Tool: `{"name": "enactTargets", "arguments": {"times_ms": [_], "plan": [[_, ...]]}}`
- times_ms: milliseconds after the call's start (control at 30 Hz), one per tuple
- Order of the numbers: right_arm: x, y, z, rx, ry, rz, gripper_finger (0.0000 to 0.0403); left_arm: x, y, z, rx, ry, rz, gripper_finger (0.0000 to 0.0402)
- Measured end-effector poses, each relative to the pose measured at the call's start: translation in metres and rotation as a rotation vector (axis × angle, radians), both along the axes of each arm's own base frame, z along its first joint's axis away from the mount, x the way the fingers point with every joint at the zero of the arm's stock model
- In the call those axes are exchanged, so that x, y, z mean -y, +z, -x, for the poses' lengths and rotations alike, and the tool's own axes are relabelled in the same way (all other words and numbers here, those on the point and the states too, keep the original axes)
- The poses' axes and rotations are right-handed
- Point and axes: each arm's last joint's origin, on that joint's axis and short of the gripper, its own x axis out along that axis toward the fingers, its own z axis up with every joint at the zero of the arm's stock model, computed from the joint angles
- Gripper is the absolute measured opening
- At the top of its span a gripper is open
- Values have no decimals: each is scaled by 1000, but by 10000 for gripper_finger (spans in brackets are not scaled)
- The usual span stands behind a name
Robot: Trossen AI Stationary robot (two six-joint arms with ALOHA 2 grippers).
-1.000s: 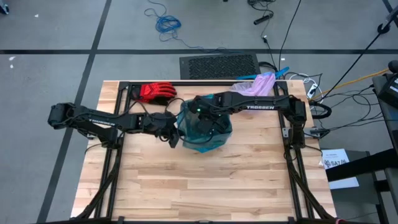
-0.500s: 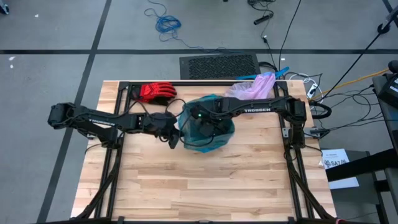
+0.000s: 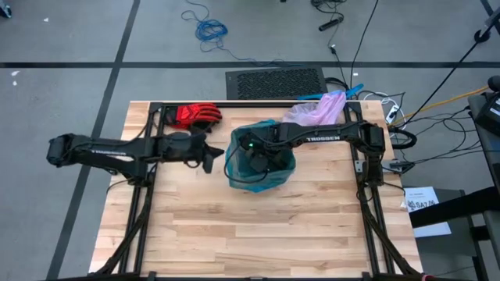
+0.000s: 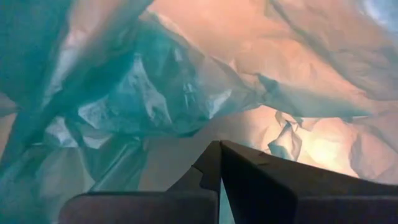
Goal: Place trash/remove bag and relplace
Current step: Insert the new blue trash bag into the trash bin
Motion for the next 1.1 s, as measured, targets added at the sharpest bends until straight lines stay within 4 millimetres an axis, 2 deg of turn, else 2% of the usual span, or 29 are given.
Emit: {"name": "enactTargets", "arguments": {"times_ms": [167, 300, 600, 1100], "plan": [[0, 0, 0, 5, 0, 0, 0, -16, -20, -12, -102, 34, 33, 0], [0, 0, 0, 5, -4, -2, 0, -25, -30, -29, -72, 50, 33, 0], [-3, -13, -5, -34, -30, -20, 0, -26, -66, -51, -189, -21, 94, 0], [-4, -48, -12, -146, -13, -54, 0, -24, -71, -52, -209, -30, 99, 0]]}}
